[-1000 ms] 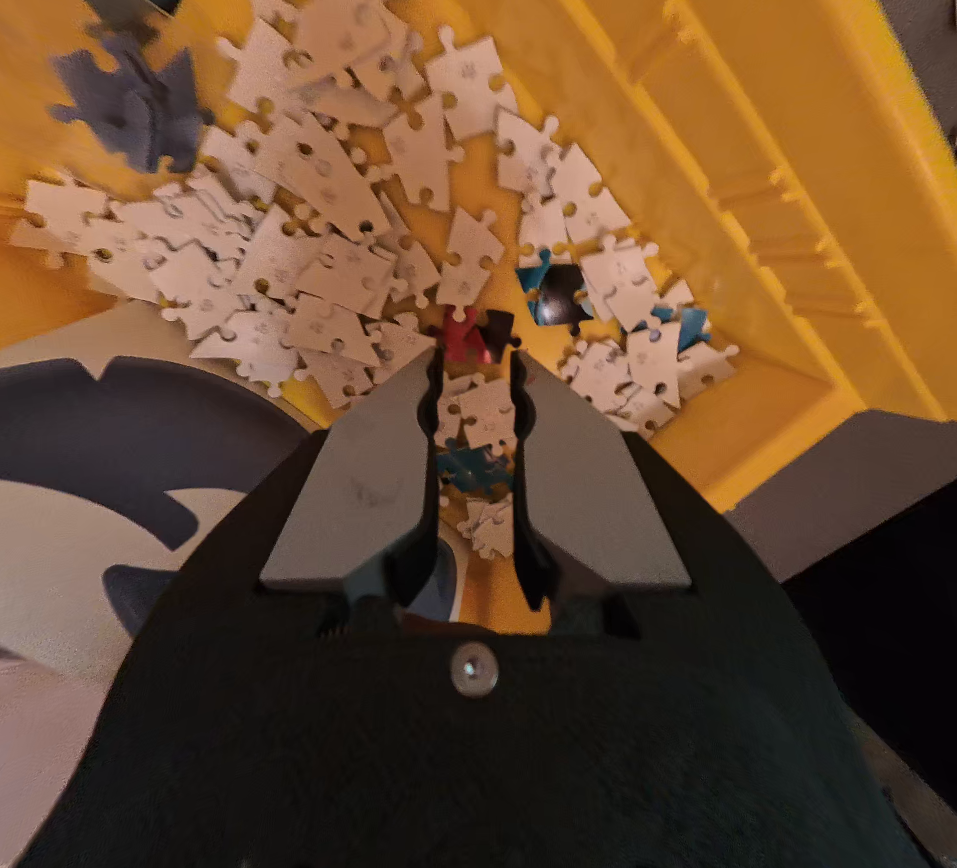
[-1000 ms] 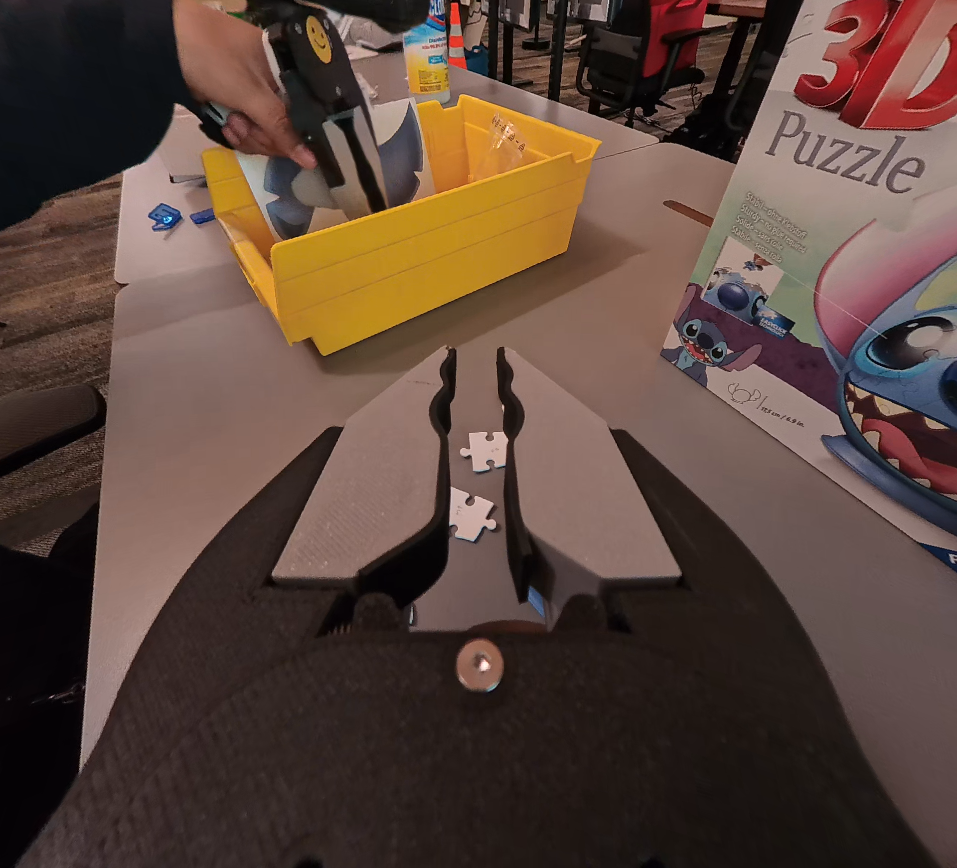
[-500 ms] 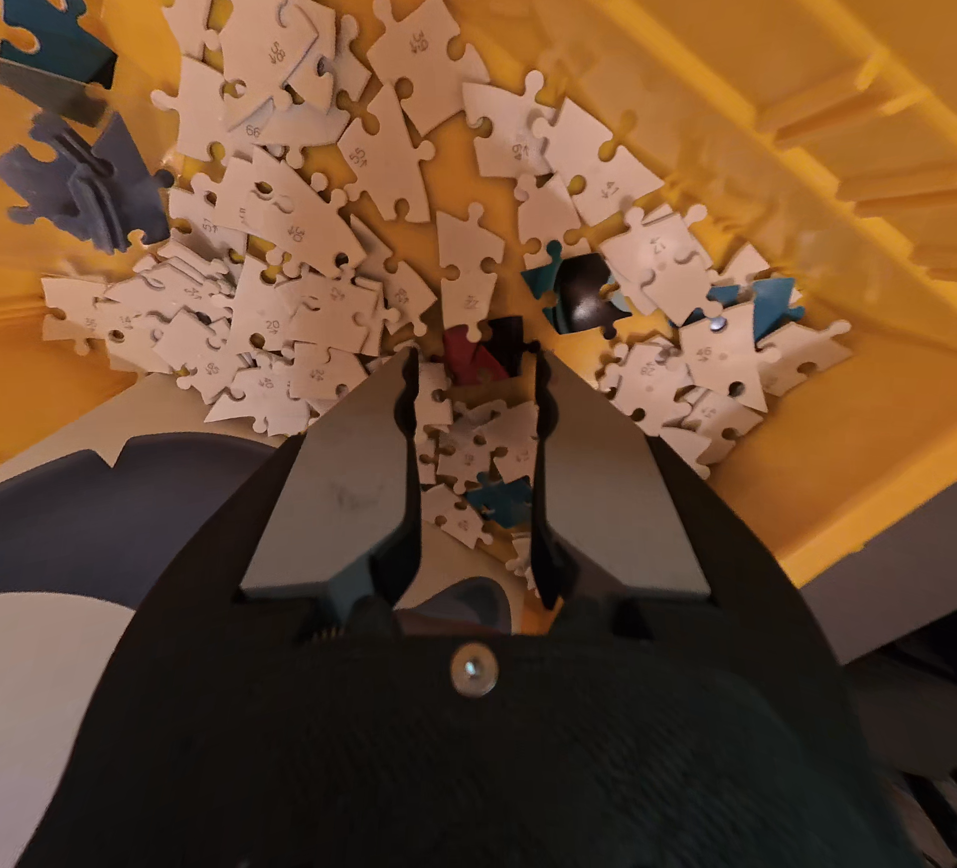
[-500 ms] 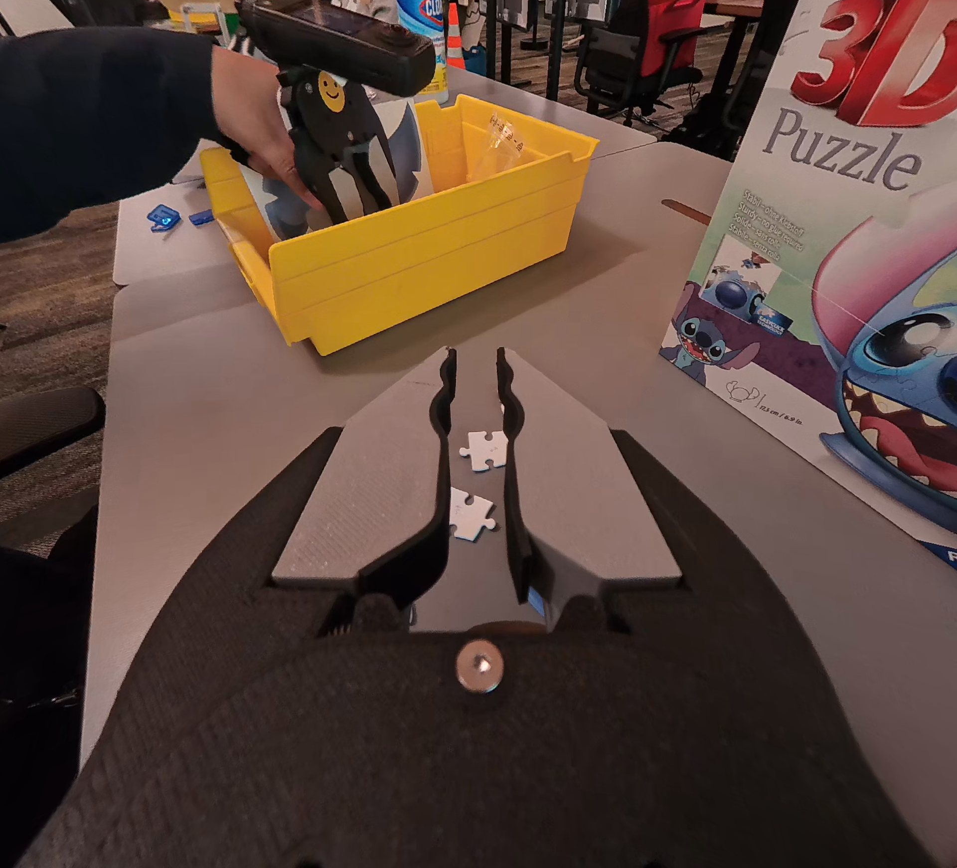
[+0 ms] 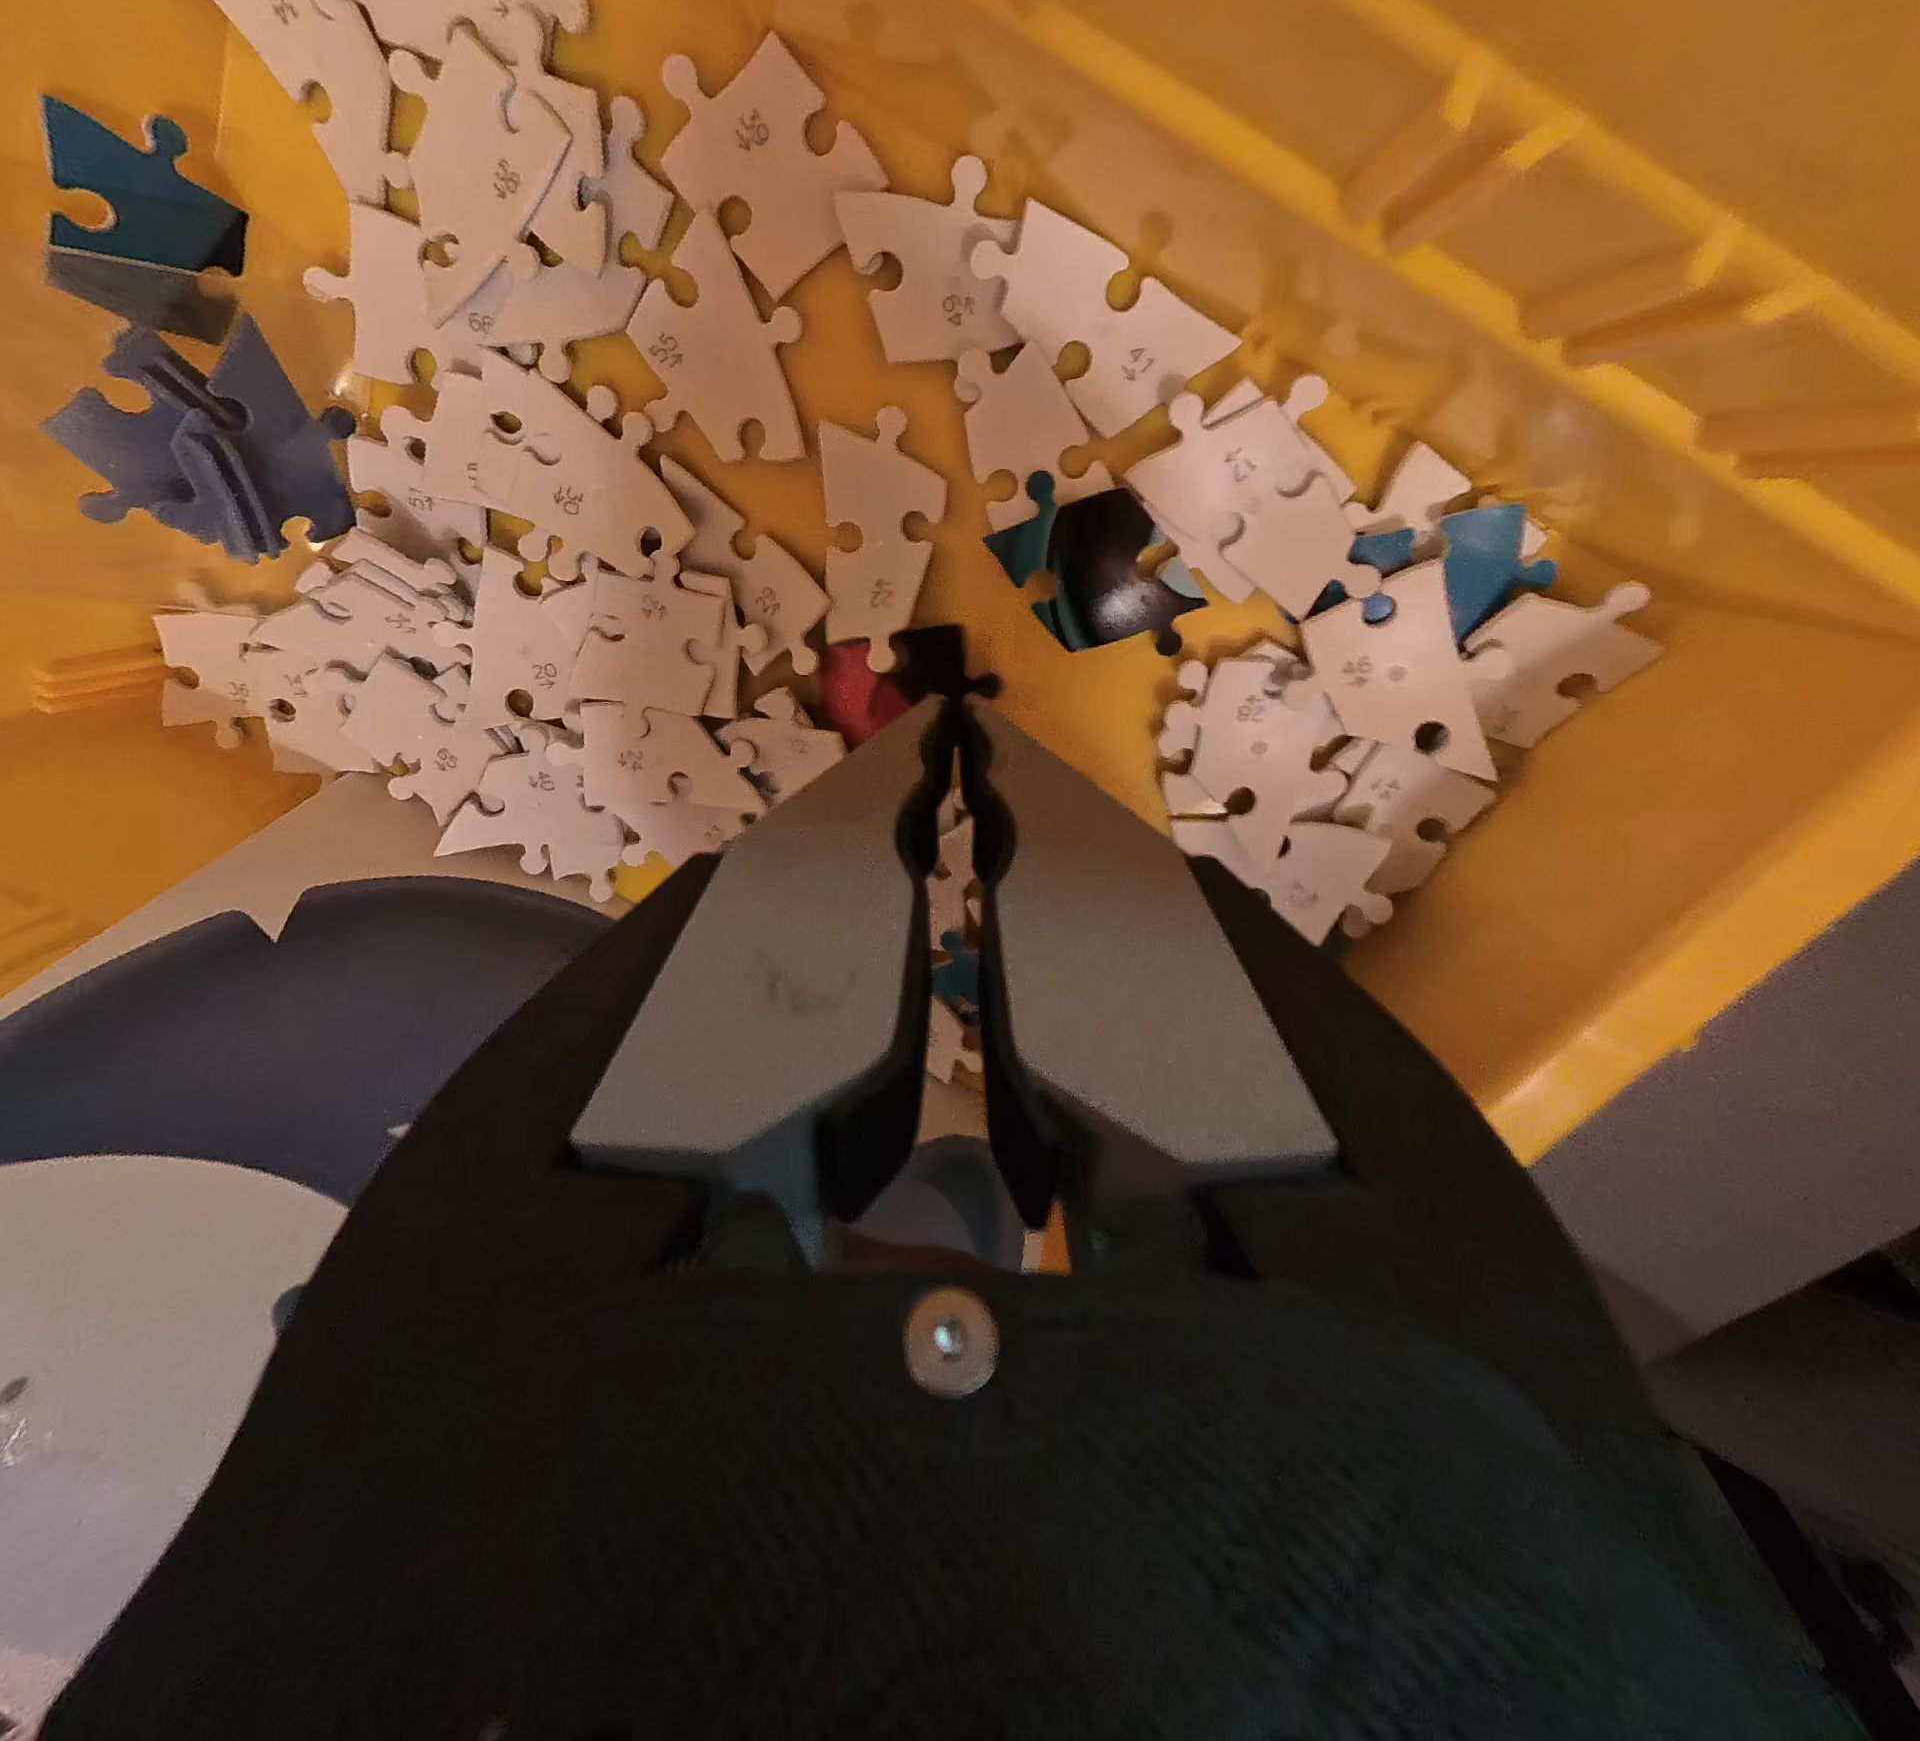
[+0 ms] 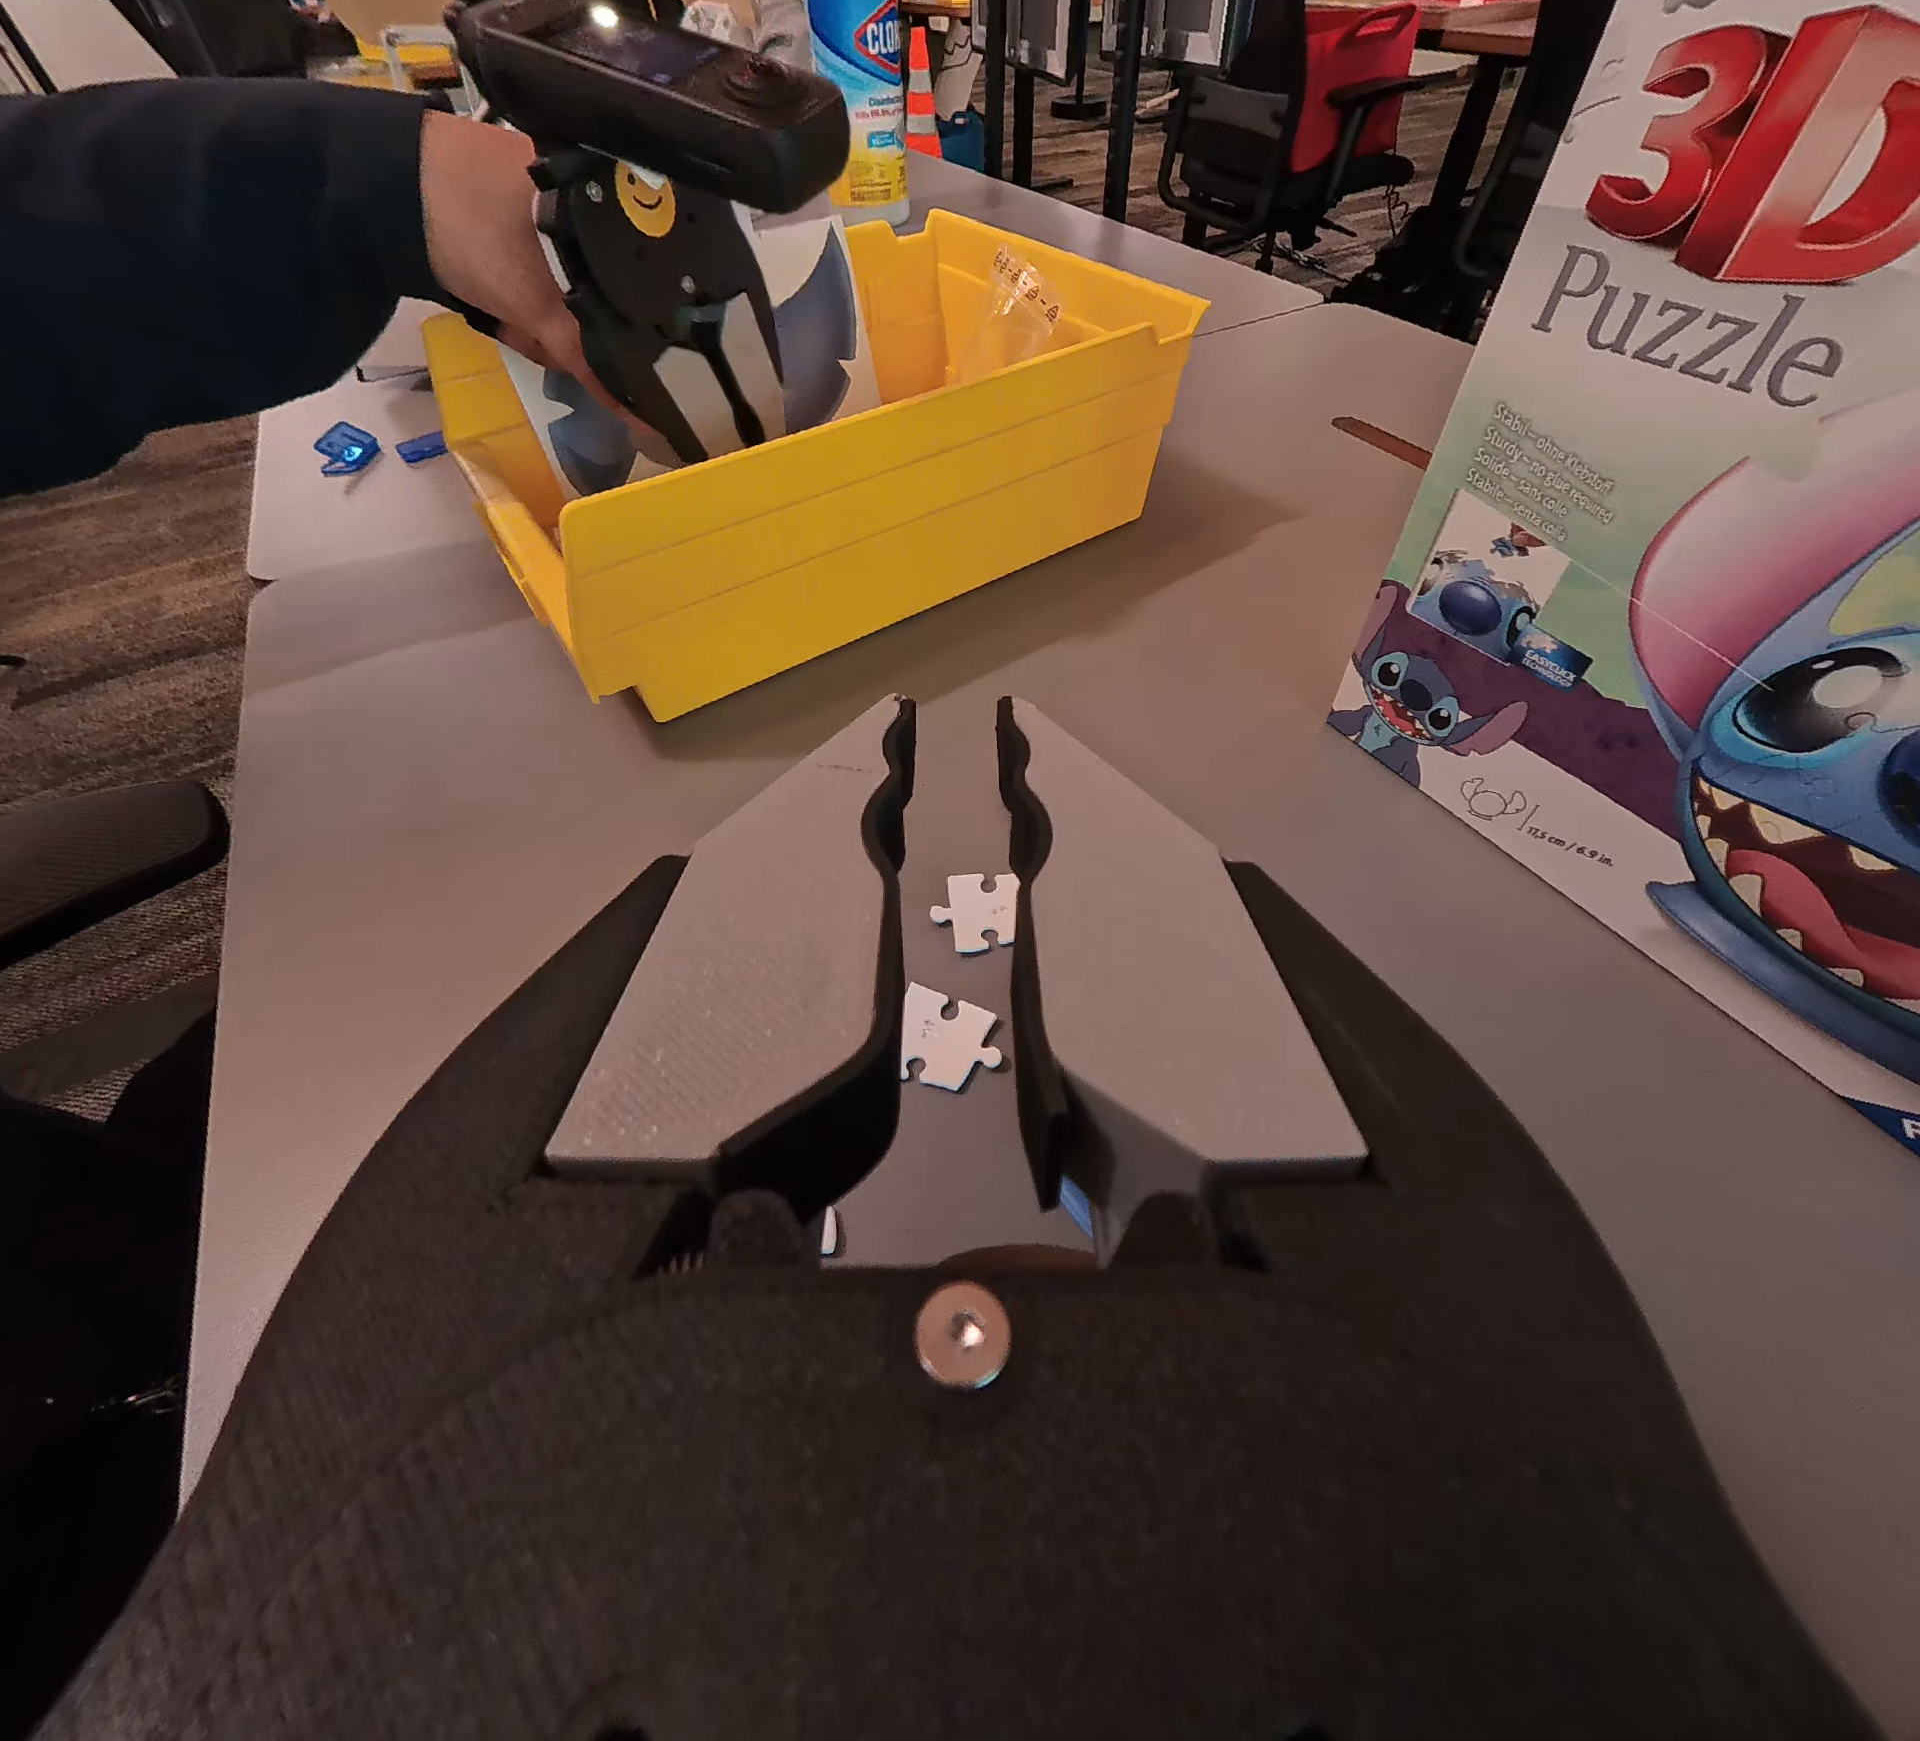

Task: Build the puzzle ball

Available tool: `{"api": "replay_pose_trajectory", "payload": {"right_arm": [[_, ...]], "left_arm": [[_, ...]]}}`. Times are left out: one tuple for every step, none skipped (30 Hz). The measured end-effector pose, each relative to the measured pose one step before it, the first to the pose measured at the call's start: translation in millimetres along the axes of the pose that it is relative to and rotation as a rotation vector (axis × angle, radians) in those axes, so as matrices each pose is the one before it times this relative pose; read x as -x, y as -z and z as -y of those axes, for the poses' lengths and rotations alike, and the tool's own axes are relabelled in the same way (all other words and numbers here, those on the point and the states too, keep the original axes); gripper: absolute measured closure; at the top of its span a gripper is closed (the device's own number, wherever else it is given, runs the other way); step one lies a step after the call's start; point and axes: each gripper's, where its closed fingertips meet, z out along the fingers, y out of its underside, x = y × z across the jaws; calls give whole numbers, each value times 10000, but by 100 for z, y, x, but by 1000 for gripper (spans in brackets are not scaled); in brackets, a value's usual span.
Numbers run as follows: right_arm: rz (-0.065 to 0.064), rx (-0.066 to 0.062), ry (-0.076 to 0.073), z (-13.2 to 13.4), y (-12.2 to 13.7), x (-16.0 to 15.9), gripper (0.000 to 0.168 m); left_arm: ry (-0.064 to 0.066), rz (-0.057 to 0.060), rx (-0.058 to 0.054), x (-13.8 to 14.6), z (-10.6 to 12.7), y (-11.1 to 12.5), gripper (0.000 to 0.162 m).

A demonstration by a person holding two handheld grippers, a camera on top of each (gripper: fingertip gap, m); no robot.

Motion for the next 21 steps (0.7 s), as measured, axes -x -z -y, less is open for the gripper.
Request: {"api": "replay_pose_trajectory", "payload": {"right_arm": [[3,-1,8,1,-5,20,156],[5,1,6,1,-11,19,156],[3,4,4,-3,-9,17,156],[-1,3,1,-13,-1,-2,156],[-2,-2,-4,4,-9,-6,156],[-3,-2,-6,-7,-5,-13,156],[-7,3,-5,-15,4,-28,156],[-5,7,-6,-16,-7,-23,156],[-1,1,-5,-10,-3,-13,156],[-2,0,-3,-9,-4,-15,156],[1,5,-3,-14,-12,5,156],[3,9,-2,-26,-20,1,156],[6,12,2,-20,-21,10,156],[2,14,5,-34,-15,8,156],[-1,10,8,-20,-14,16,156],[-5,2,8,0,-11,3,156],[-7,-5,2,5,4,-5,156],[-1,-9,-7,17,16,-6,156],[-2,-9,-10,17,21,-13,156],[-4,-10,-7,18,21,-18,156],[-4,-14,-4,22,26,-14,156]], "left_arm": [[67,34,-75,52,51,116,162],[8,39,8,81,-104,31,162],[-34,34,49,68,-198,-52,162],[7,73,69,175,-216,-83,162],[61,30,50,155,-187,-71,162],[70,-21,-12,84,-82,-17,162],[59,-42,-50,36,-10,51,162],[53,-29,-99,21,99,120,162],[24,32,-187,49,258,179,158],[-43,44,-191,-18,286,214,152],[-136,81,-117,-14,212,195,145],[-208,136,-23,41,87,151,139],[-237,184,78,142,-78,66,133],[-181,194,109,217,-141,-17,126],[21,121,98,195,-147,-127,124],[340,-36,162,135,-225,-225,125],[590,-250,253,-32,-304,-310,124],[575,-542,205,-415,-212,-296,123],[491,-539,9,-460,26,-218,122],[373,-161,-123,65,220,-37,121],[231,-121,-84,114,180,42,125]]}}
